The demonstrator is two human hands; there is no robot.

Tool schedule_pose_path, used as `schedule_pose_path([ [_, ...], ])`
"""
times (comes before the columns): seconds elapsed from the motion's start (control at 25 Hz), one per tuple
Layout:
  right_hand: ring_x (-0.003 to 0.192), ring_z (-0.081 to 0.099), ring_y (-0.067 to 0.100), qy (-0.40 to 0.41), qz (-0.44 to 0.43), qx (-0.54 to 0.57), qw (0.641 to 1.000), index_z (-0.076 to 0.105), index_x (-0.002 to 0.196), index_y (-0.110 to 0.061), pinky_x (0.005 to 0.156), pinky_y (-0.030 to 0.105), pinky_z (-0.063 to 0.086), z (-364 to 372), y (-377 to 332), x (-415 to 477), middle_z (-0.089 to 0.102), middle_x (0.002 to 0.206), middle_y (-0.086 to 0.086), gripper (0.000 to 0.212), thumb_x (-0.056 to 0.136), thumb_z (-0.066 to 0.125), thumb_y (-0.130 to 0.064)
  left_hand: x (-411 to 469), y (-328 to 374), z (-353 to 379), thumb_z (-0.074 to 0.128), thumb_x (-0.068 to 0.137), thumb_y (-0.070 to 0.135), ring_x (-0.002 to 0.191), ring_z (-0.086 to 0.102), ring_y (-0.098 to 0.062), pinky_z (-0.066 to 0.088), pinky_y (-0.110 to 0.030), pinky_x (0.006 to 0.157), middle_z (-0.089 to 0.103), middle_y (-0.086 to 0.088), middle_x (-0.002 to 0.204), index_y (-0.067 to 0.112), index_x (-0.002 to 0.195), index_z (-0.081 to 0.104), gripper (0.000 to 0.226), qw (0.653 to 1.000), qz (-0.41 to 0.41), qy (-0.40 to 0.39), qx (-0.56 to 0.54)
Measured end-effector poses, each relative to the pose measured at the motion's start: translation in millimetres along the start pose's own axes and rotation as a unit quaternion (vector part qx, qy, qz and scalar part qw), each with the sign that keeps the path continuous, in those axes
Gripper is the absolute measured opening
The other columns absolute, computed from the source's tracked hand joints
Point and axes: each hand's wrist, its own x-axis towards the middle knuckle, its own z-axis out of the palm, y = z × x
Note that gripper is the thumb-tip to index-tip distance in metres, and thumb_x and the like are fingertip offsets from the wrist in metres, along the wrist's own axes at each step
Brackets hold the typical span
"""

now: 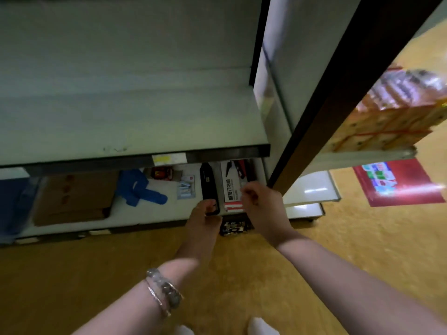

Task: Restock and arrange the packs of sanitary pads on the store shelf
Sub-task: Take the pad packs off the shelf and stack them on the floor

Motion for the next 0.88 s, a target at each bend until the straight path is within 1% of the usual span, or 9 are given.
schedule_pose_path([
  [0.08,0.082,0.06,0.013,0.023,-0.002,0.023,0.999,0.063,0.099,-0.014,0.074,0.026,0.054,-39,-45,-3,0.061,0.09,-0.001,0.012,0.094,0.052,-0.014,-25,50,-20,0.054,0.091,0.007,0.106,0.056,-0.018,0.043,-0.012,0.08,0.056,-0.002,0.119,0.015,0.123,0.049,0.034,0.999,0.038,0.017,0.005],
  [0.2,0.079,0.06,0.014,0.06,-0.027,0.091,0.994,0.062,0.095,-0.018,0.077,0.033,0.056,-96,-103,-4,0.06,0.087,-0.002,0.012,0.091,0.054,-0.01,-60,116,-43,0.049,0.093,0.008,0.097,0.058,-0.011,0.045,-0.003,0.061,0.058,0.003,0.106,0.022,0.119,0.049,0.029,0.996,0.083,0.015,-0.021],
  [0.24,0.079,0.061,0.013,0.074,-0.054,0.11,0.99,0.061,0.093,-0.021,0.078,0.034,0.056,-115,-122,-5,0.061,0.084,-0.003,0.014,0.09,0.055,-0.008,-72,136,-49,0.05,0.093,0.01,0.097,0.058,-0.01,0.046,-0.004,0.061,0.058,0.005,0.104,0.023,0.116,0.049,0.027,0.994,0.103,0.025,-0.029],
  [0.28,0.077,0.062,0.012,0.09,-0.092,0.129,0.983,0.06,0.091,-0.022,0.077,0.035,0.056,-135,-139,-8,0.061,0.081,-0.005,0.016,0.089,0.056,-0.007,-84,155,-54,0.052,0.092,0.013,0.1,0.058,-0.011,0.048,-0.008,0.07,0.059,0.006,0.105,0.023,0.116,0.05,0.026,0.991,0.122,0.035,-0.034],
  [0.36,0.07,0.064,0.009,0.117,-0.166,0.168,0.965,0.06,0.09,-0.019,0.071,0.036,0.057,-171,-170,-10,0.061,0.075,-0.007,0.015,0.089,0.056,-0.004,-104,187,-63,0.055,0.091,0.015,0.104,0.059,-0.013,0.05,-0.027,0.089,0.059,0.009,0.111,0.029,0.112,0.052,0.026,0.985,0.156,0.05,-0.059],
  [0.48,0.065,0.064,0.011,0.126,-0.224,0.211,0.943,0.06,0.09,-0.017,0.066,0.034,0.057,-216,-207,-8,0.062,0.075,-0.002,0.013,0.09,0.055,-0.004,-124,223,-68,0.056,0.09,0.012,0.098,0.062,-0.014,0.051,-0.036,0.091,0.059,0.01,0.108,0.037,0.099,0.052,0.027,0.976,0.189,0.058,-0.088],
  [0.6,0.066,0.064,0.015,0.13,-0.264,0.219,0.93,0.057,0.084,-0.026,0.067,0.038,0.057,-249,-236,-7,0.061,0.074,-0.001,0.021,0.09,0.055,-0.005,-134,261,-71,0.056,0.088,0.006,0.095,0.063,-0.02,0.05,-0.039,0.092,0.062,0.004,0.103,0.031,0.095,0.055,0.026,0.964,0.225,0.093,-0.11],
  [0.8,0.076,0.064,0.019,0.108,-0.249,0.22,0.937,0.058,0.082,-0.027,0.073,0.041,0.056,-253,-266,15,0.062,0.078,-0.001,0.021,0.09,0.055,-0.008,-120,308,-84,0.056,0.088,0.005,0.091,0.061,-0.022,0.049,-0.034,0.086,0.061,-0.001,0.103,0.018,0.102,0.055,0.02,0.947,0.263,0.13,-0.134],
  [0.88,0.081,0.061,0.017,0.115,-0.22,0.202,0.947,0.061,0.088,-0.021,0.073,0.03,0.052,-246,-275,34,0.062,0.082,-0.004,0.012,0.089,0.055,-0.011,-100,318,-93,0.057,0.087,0.007,0.093,0.062,-0.024,0.05,-0.038,0.088,0.061,-0.001,0.103,0.018,0.104,0.055,0.02,0.949,0.257,0.137,-0.122],
])
